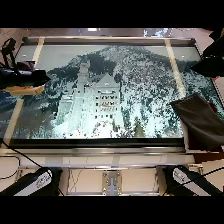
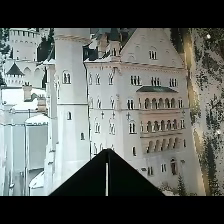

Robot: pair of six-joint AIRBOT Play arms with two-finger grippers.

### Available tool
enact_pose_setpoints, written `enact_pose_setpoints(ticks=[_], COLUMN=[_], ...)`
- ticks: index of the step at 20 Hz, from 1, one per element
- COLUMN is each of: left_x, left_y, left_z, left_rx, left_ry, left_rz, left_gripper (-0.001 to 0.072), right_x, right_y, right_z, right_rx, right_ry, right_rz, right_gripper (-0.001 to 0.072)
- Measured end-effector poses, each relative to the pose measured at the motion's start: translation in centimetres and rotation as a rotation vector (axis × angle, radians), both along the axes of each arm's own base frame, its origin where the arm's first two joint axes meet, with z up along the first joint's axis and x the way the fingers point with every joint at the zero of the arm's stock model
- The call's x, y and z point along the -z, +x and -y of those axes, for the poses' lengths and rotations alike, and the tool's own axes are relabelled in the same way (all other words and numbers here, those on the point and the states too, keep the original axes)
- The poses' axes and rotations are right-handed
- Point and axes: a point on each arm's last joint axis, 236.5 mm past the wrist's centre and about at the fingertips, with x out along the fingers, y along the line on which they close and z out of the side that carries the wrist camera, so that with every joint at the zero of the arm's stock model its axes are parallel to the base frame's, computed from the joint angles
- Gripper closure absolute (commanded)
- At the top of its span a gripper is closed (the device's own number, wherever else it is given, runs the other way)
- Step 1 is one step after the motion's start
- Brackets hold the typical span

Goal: Fold the shirts.

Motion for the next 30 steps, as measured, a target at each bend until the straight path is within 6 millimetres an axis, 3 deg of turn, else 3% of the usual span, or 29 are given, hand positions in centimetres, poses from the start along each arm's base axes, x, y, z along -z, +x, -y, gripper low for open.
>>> enact_pose_setpoints(ticks=[13,14,15,16,18,20,21,23,25,27,30], left_x=[0.1,-0.1,-0.3,-0.7,-1.4,-1.3,-0.5,2.6,7.0,11.4,17.4], left_y=[0.4,1.0,1.7,2.6,4.3,5.2,5.3,5.1,5.1,5.7,7.2], left_z=[-0.4,-1.1,-2.2,-4.0,-8.9,-15.6,-18.7,-24.2,-27.6,-29.5,-29.9], left_rx=[-0.012,-0.033,-0.062,-0.113,-0.261,-0.448,-0.530,-0.675,-0.793,-0.881,-0.938], left_ry=[0.009,0.025,0.051,0.086,0.152,0.205,0.208,0.171,0.055,-0.088,-0.265], left_rz=[0.011,0.037,0.065,0.101,0.171,0.209,0.205,0.158,0.093,0.042,-0.012], left_gripper=[0.0683,0.0588,0.0331,0.0233,0.0230,0.0167,0.0088,0.0052,0.0052,0.0051,0.0050], right_x=[0.0,0.0,0.0,-0.2,-0.9,-1.8,-2.3,-3.4,-4.7,-5.9,-7.6], right_y=[0.0,0.0,0.1,0.3,1.2,2.0,2.4,3.0,3.6,4.0,4.5], right_z=[0.0,0.0,0.0,0.1,0.4,0.6,0.4,0.0,-0.4,-1.0,-1.4], right_rx=[0.000,0.001,0.003,0.008,0.031,0.051,0.057,0.065,0.070,0.076,0.096], right_ry=[0.000,0.000,0.000,0.001,0.004,0.017,0.034,0.074,0.120,0.176,0.256], right_rz=[0.000,0.000,0.004,0.013,0.055,0.103,0.126,0.169,0.211,0.247,0.287], right_gripper=[0.0692,0.0692,0.0692,0.0692,0.0692,0.0692,0.0692,0.0647,0.0314,0.0281,0.0281])
